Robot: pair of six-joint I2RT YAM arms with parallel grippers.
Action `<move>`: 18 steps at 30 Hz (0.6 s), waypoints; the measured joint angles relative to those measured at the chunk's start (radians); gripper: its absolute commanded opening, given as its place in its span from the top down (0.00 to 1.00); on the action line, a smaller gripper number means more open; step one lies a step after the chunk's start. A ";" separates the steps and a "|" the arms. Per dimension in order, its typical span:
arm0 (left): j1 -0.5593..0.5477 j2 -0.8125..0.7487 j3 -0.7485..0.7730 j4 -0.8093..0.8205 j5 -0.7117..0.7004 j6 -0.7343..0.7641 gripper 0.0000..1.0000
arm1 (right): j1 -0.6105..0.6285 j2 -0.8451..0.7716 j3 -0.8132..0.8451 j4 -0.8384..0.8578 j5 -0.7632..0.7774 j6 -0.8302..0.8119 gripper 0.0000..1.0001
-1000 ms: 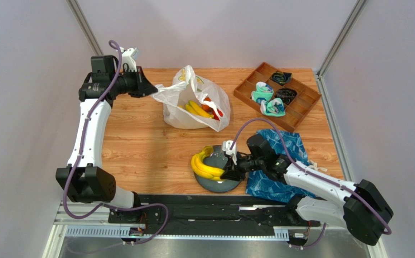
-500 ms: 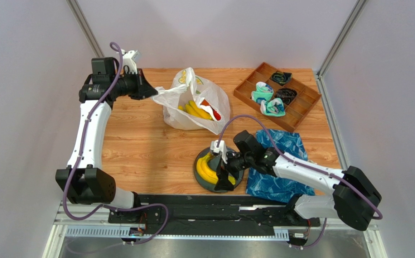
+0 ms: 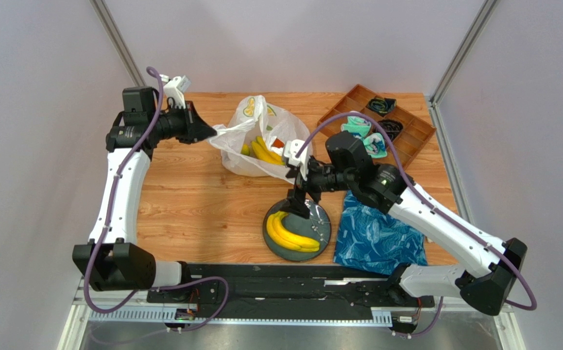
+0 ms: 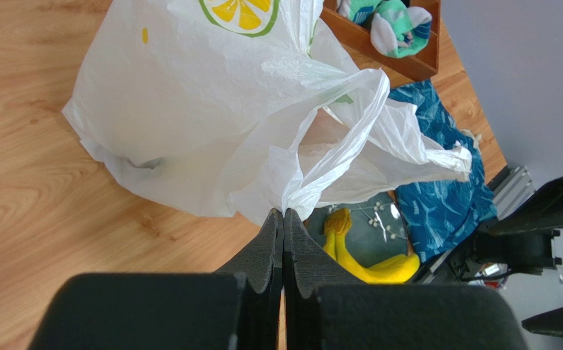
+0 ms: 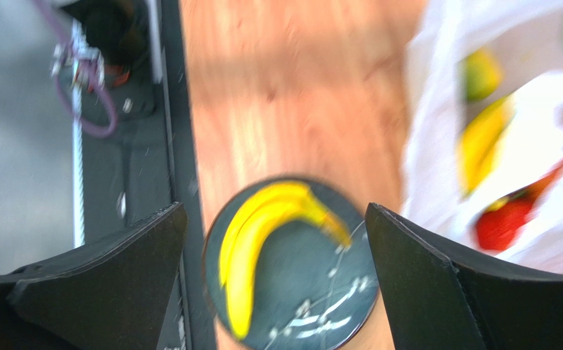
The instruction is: Take the fake fruits out of the plastic bag
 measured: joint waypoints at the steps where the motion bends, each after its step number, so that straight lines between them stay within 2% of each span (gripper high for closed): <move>1: 0.000 -0.022 -0.023 0.000 0.002 -0.005 1.00 | -0.001 0.026 0.049 0.013 0.011 0.011 0.05; 5: 0.000 -0.100 -0.096 0.008 0.008 -0.011 1.00 | -0.001 0.076 0.089 0.086 0.111 0.019 0.11; 6: 0.000 -0.115 -0.107 0.008 0.009 -0.013 1.00 | -0.001 0.095 0.093 0.101 0.146 0.014 0.16; 13: 0.000 -0.195 -0.138 -0.001 0.014 -0.009 1.00 | -0.004 0.325 0.172 0.227 0.424 -0.120 0.13; 18: 0.000 -0.203 -0.138 -0.008 0.014 -0.007 1.00 | -0.013 0.401 0.177 0.281 0.585 -0.244 0.17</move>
